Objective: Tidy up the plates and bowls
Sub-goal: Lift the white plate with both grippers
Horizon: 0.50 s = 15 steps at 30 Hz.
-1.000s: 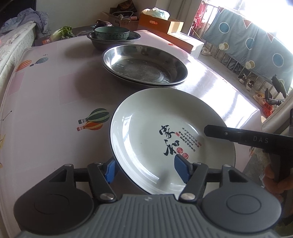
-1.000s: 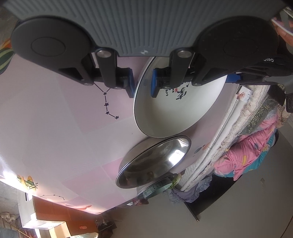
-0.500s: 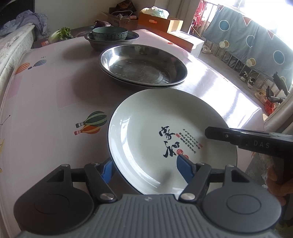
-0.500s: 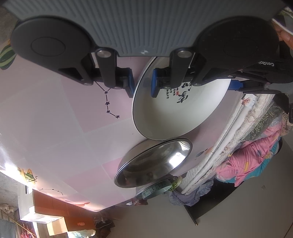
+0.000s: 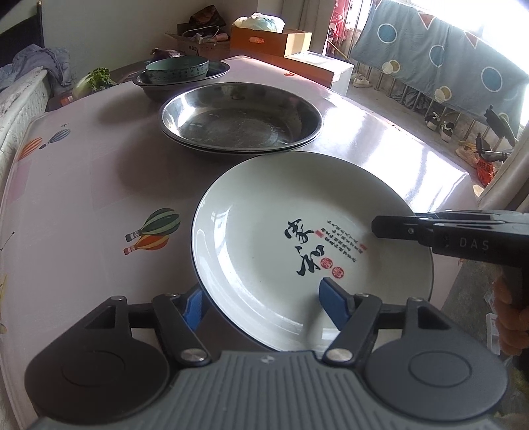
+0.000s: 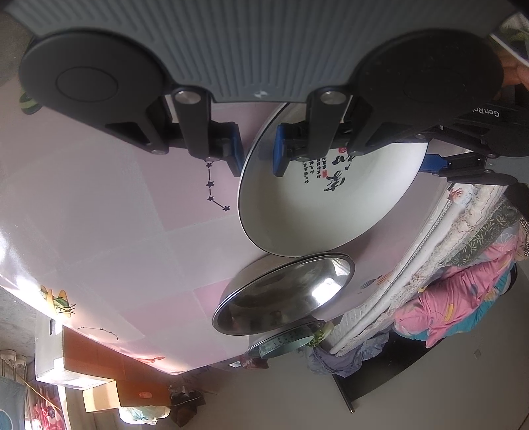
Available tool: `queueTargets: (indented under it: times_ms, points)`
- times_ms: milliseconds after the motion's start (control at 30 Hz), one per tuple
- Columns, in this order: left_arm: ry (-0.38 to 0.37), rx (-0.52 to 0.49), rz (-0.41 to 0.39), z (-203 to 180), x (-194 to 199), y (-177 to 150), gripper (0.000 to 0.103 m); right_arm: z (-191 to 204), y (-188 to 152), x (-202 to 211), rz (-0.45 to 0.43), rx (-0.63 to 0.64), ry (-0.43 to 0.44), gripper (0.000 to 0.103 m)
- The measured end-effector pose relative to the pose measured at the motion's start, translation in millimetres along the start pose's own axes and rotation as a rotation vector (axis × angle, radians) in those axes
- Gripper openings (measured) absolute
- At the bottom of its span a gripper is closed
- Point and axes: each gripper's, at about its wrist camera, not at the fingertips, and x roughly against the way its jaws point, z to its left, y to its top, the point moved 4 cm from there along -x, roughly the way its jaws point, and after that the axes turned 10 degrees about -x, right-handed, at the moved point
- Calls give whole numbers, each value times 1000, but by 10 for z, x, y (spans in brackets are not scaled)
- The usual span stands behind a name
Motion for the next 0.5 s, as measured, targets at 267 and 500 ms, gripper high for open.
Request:
queueTargets:
  times_ms: [267,500]
  points:
    - [21,8,-8,-17,-30,35,76,59,-67,8,-31,36,-21,24]
    - [32,47,5,7,-30,75,73,153,-62,8,-40,77,-70,26]
